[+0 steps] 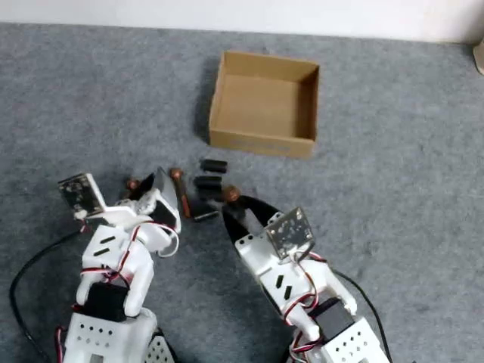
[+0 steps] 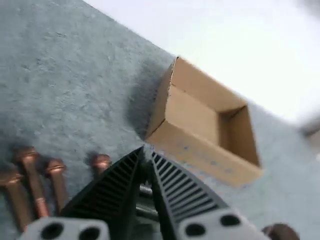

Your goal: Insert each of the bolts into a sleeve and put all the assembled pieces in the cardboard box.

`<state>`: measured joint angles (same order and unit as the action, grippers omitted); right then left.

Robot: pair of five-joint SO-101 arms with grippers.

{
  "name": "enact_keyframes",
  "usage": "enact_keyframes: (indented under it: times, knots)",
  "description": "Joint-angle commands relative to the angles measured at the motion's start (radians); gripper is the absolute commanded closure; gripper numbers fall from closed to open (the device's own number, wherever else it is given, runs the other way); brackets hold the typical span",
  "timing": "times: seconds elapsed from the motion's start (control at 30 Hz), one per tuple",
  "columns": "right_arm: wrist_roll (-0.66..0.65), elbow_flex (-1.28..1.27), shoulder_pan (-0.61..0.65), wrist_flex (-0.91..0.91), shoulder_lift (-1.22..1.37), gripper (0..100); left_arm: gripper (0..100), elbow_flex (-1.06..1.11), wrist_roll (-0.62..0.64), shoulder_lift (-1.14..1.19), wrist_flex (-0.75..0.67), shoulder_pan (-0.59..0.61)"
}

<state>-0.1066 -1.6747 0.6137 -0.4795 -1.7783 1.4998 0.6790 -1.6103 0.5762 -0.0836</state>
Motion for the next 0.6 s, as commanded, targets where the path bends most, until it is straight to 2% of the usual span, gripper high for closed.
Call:
enact_keyframes:
  times: [0.0,0.1,0.27,0.4,0.57]
  knots:
    - [-0.012,-0.050,-0.091,-0.039,-0.001,99.4,99,0.005,-0.199,-0.001,-0.020,0.008]
    - [-0.012,0.025,-0.170,-0.053,0.012,99.4,99,0.005,-0.204,0.001,-0.018,0.007]
    - [-0.014,0.208,-0.223,-0.074,0.142,99.4,99,0.005,-0.204,0.001,-0.014,0.012]
    - [-0.055,0.438,-0.225,-0.053,0.417,99.4,99,-0.001,-0.209,0.001,0.031,0.013]
    - [-0.083,0.823,-0.277,-0.044,0.883,99.4,99,0.004,-0.210,0.001,0.031,0.013]
